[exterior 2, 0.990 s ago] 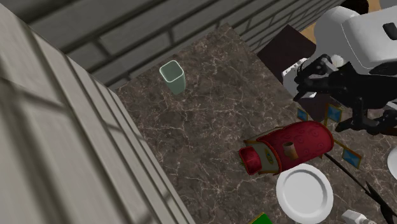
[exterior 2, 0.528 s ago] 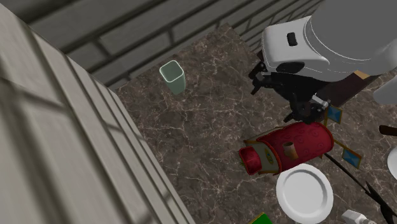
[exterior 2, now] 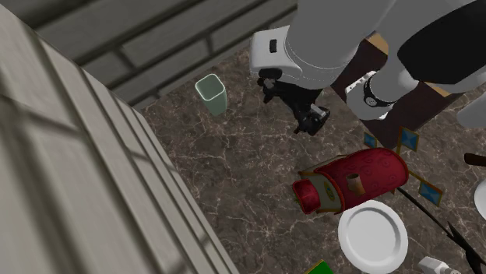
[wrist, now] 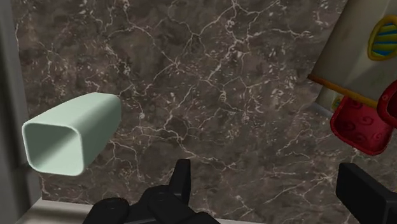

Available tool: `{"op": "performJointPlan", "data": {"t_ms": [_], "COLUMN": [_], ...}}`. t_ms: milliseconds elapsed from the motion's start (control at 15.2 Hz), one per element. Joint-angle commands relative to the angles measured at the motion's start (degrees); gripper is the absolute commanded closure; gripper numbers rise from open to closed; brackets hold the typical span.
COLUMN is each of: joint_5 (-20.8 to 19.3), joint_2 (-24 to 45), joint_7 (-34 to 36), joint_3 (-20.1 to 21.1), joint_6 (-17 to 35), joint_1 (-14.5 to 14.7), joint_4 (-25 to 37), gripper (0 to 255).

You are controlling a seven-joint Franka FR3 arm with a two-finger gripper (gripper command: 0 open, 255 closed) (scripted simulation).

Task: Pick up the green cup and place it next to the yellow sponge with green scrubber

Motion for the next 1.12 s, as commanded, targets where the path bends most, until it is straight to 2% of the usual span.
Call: {"op": "performJointPlan", "data": {"t_ms": [0, 462, 924, 1056], "joint_5": [-0.32, 0.25, 4.09, 4.44], "joint_2": [3.24, 14.4, 27.16, 27.89], "joint_7": [-1.64, -7.46, -14.25, -14.58], "joint_3": [-1.73, -7.35, -11.91, -11.95], "joint_6": [1.78, 7.49, 11.59, 12.38], "joint_1": [-0.63, -2.72, -5.29, -5.45], "joint_4": [1.23, 5.68, 12.85, 12.69], "gripper": [0, 0, 0, 0]}}
